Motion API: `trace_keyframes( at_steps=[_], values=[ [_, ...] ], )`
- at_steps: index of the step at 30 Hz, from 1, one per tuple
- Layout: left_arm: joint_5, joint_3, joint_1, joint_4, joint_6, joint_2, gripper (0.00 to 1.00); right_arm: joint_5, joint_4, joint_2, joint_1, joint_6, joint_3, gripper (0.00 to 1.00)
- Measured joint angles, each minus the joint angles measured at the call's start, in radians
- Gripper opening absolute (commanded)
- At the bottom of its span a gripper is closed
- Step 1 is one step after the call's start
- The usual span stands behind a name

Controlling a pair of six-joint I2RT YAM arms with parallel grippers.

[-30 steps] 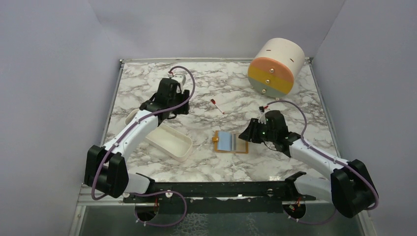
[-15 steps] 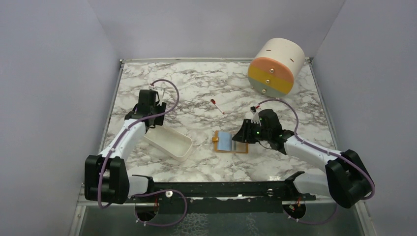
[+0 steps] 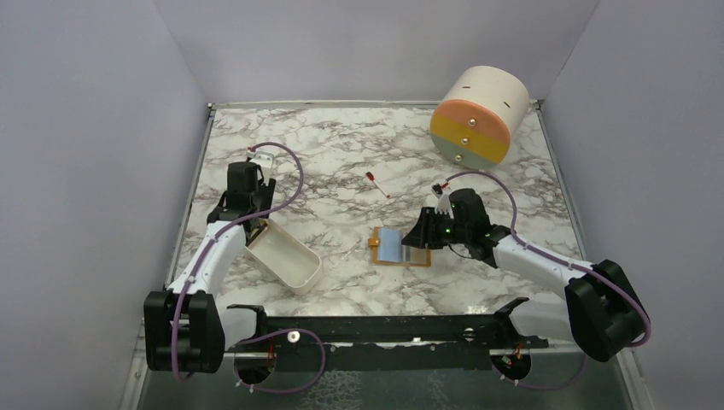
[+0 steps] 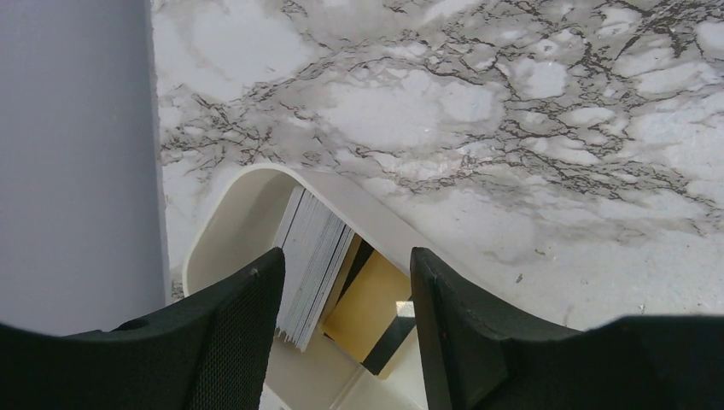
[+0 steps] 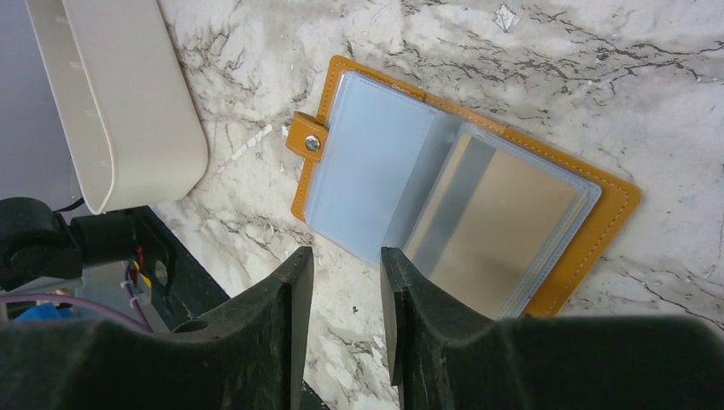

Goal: Put the credit cards into the card holder
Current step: Adjust the storage box at the center of the board.

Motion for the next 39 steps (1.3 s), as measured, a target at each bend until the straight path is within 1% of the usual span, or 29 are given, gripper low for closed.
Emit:
trace_keyframes(
  at_steps=[5,8,12,18,26,32,39],
  values=[
    [-0.045,0.000,0.007,-0.005,0.005,-0.011,0.58,-0.009,0.003,0.000,0.000,-0.004,0.000,0.36],
    [-0.087,-0.008,0.017,-0.005,0.015,-0.011,0.56,-0.017,0.008,0.000,0.000,-0.006,0.000,0.36],
    [-0.117,-0.039,0.034,0.019,0.042,0.009,0.56,-0.026,0.008,-0.001,0.000,-0.007,0.000,0.36],
    [-0.119,-0.064,0.044,0.045,0.089,0.074,0.59,-0.032,0.008,-0.003,0.000,-0.008,0.000,0.36],
    [-0.153,-0.053,0.043,0.103,0.146,0.115,0.57,-0.033,0.016,-0.019,0.000,-0.008,-0.003,0.36],
    [-0.167,-0.048,0.044,0.132,0.169,0.136,0.54,-0.033,0.017,-0.025,0.000,-0.008,-0.008,0.36],
    [-0.183,-0.043,0.050,0.170,0.191,0.172,0.53,-0.032,0.018,-0.035,0.000,-0.008,-0.014,0.36]
  ],
)
